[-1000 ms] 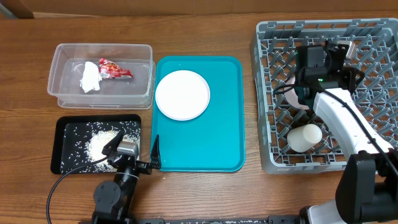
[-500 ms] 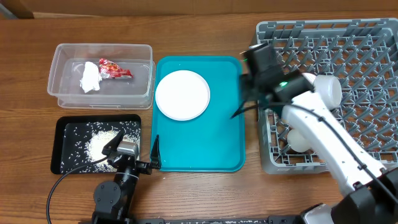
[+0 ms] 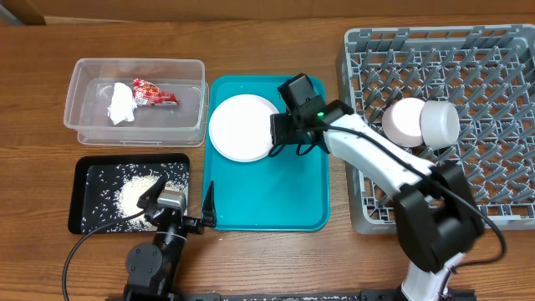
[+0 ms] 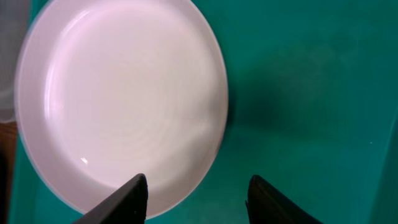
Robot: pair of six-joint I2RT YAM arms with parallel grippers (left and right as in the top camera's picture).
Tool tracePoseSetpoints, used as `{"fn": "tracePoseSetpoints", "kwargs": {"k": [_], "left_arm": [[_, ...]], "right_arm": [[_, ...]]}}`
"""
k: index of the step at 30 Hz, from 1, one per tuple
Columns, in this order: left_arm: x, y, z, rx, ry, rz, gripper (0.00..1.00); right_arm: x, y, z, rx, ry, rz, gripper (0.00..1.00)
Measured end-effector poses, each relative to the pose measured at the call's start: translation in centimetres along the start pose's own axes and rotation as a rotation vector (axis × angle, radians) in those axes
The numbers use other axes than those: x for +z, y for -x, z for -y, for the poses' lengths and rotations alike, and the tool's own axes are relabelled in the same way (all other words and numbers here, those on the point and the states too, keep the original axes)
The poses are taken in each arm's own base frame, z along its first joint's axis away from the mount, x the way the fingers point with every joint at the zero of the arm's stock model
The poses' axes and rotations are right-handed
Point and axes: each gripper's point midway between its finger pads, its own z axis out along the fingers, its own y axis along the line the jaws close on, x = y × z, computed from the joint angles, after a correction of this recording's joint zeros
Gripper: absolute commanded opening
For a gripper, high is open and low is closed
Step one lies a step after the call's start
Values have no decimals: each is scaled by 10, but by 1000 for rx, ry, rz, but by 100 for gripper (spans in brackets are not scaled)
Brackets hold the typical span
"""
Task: Sort waste into correct bins and load items into the dishwasher
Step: 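Reach right gripper to the white plate on the teal tray and grasp it, then lift the white plate and stand it upright in the dish rack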
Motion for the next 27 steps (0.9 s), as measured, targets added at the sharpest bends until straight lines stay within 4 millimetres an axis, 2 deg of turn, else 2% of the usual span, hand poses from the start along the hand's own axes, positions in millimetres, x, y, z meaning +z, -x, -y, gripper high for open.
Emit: {"fn": "tracePoseSetpoints", "kwargs": {"k": [5,8,11,17,20,22,24,27], "left_arm": [[0,0,0,0,0,0,100],[0,0,0,0,0,0,100],[0,0,0,0,0,0,100],[0,0,0,0,0,0,100],[0,0,0,0,0,0,100],[0,0,0,0,0,0,100],[0,0,0,0,0,0,100],[0,0,0,0,0,0,100]], "right_arm": [[29,-6,10,35,-24,-25,34],[40,-12,14,48,-35,-48,15],[48,-19,17,60,-48,-74,5],[39,-23,17,74,-51,-100,4],[16,-18,21,68,-90,-71,4],[-18,-1,27,62,-132,10,4],[-57,21,31,64,-165,124,4],[-141,54,48,93,-256,361,4]]}}
